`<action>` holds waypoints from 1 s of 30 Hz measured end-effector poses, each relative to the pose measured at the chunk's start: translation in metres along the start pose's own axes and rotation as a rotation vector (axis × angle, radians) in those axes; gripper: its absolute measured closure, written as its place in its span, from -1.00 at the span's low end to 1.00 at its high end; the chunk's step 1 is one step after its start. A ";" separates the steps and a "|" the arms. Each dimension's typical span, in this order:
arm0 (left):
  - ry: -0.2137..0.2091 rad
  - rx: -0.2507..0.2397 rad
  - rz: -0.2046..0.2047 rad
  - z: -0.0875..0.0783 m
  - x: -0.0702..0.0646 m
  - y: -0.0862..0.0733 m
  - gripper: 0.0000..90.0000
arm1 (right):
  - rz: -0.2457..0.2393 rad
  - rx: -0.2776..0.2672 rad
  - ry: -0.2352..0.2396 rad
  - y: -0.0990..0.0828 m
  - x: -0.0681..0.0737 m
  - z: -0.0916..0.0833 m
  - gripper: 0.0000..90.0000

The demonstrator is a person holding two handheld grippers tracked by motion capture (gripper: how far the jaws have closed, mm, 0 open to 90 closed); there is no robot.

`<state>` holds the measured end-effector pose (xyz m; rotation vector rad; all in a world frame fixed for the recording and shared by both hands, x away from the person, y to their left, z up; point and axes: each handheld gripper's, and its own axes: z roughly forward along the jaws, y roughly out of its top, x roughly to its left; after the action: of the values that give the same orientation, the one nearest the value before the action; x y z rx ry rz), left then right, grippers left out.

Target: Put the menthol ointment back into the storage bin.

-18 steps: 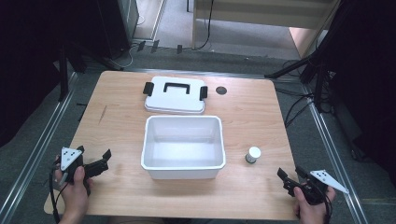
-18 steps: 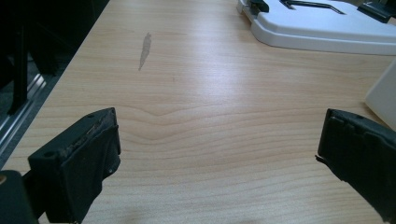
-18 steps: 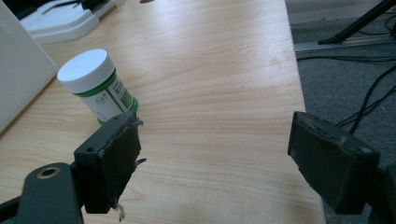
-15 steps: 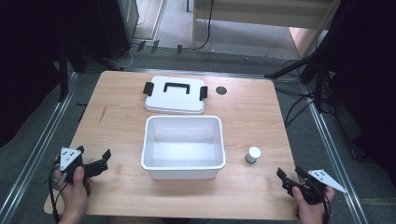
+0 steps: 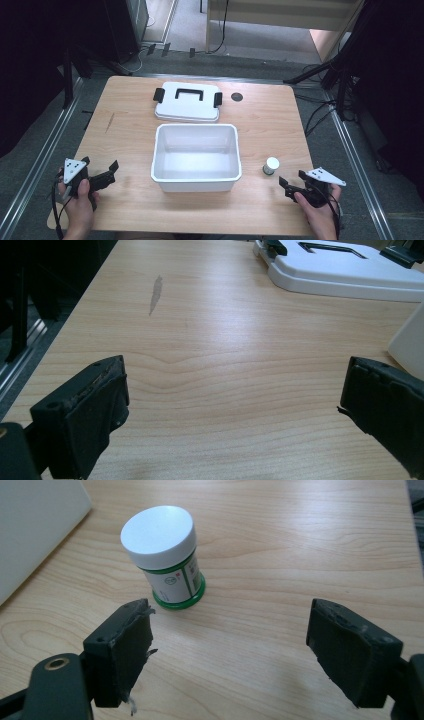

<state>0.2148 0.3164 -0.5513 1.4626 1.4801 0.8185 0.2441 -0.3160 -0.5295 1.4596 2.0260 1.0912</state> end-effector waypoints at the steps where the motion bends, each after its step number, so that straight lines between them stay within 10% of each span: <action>1: 0.000 0.001 0.000 0.000 0.000 0.000 -1.00 | -0.010 0.014 -0.003 0.002 0.002 0.002 -0.59; 21: 0.002 -0.002 -0.002 0.000 0.000 0.000 -1.00 | -0.115 0.161 0.033 0.048 0.027 0.041 -0.57; 30: 0.001 -0.001 -0.007 -0.001 0.001 0.000 -1.00 | -0.113 0.247 0.029 0.059 0.033 0.051 0.06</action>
<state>0.2143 0.3171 -0.5513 1.4554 1.4845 0.8153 0.3039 -0.2584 -0.5104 1.4289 2.3000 0.8445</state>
